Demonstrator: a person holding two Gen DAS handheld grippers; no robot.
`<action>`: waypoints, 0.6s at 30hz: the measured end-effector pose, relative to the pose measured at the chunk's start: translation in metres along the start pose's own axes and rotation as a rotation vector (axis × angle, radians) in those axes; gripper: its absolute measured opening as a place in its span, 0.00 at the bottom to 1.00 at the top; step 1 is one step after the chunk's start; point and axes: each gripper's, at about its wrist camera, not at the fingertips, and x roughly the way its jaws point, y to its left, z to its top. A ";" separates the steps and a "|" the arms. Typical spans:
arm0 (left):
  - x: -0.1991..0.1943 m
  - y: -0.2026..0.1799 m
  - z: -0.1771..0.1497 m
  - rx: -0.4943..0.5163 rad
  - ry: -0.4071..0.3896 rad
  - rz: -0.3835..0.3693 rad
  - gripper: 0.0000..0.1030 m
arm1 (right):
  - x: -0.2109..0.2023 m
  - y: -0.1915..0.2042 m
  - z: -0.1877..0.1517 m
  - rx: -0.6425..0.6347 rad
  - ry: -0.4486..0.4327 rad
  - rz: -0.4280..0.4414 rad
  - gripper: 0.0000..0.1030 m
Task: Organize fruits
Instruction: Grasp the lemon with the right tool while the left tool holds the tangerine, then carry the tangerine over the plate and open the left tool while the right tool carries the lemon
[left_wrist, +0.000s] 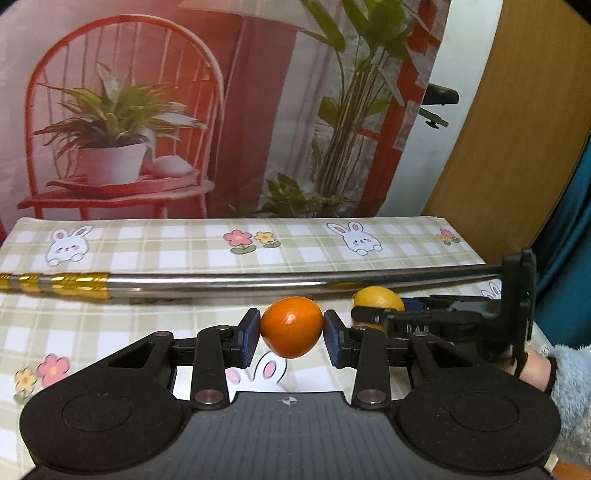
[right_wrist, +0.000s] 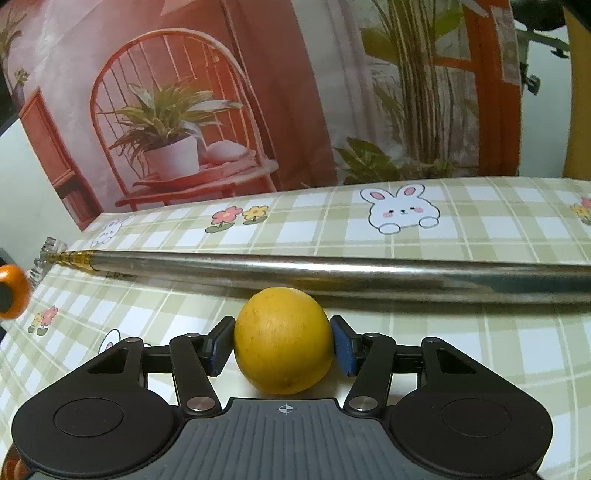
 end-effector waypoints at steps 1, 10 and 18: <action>-0.004 0.000 -0.002 -0.001 -0.001 0.004 0.38 | -0.002 0.000 -0.002 0.006 0.002 0.000 0.50; -0.048 -0.001 -0.028 -0.015 -0.007 0.009 0.38 | -0.046 0.002 -0.028 0.098 -0.022 0.025 0.50; -0.077 -0.006 -0.053 -0.013 0.006 0.001 0.38 | -0.101 0.029 -0.050 0.075 -0.092 0.076 0.50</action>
